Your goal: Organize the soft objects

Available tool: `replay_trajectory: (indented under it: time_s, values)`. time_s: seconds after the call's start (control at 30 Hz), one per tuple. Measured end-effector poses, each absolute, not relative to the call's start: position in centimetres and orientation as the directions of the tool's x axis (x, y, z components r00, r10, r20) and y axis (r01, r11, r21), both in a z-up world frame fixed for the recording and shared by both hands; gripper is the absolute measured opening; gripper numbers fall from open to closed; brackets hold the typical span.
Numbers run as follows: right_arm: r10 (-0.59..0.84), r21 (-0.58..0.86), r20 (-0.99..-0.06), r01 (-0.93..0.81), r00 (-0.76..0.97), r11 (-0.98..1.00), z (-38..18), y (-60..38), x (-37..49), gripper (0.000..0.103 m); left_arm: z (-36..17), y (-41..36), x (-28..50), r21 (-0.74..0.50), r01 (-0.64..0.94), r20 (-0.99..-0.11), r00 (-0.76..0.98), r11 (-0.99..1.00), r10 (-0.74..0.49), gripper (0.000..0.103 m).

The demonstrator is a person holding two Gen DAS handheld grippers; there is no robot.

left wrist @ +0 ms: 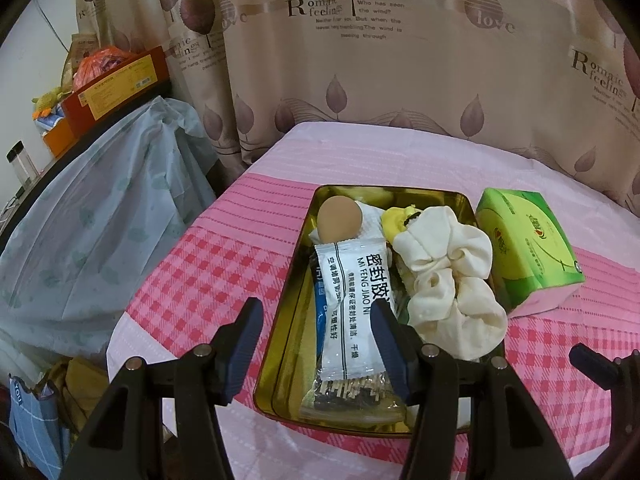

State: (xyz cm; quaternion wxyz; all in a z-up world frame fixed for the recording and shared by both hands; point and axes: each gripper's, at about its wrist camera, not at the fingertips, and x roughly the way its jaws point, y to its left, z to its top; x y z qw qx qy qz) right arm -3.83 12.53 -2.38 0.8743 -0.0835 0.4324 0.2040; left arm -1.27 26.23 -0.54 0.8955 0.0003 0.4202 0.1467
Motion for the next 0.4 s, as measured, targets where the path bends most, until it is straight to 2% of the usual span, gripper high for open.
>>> replay_trajectory:
  time_s: [0.4]
  values:
    - [0.293,0.036,-0.789,-0.435,0.54,0.9,-2.22,12.59,-4.09,0.1,-0.54,26.07,-1.36,0.125,-0.253,-0.751,0.607,0.959,0.258,0.057]
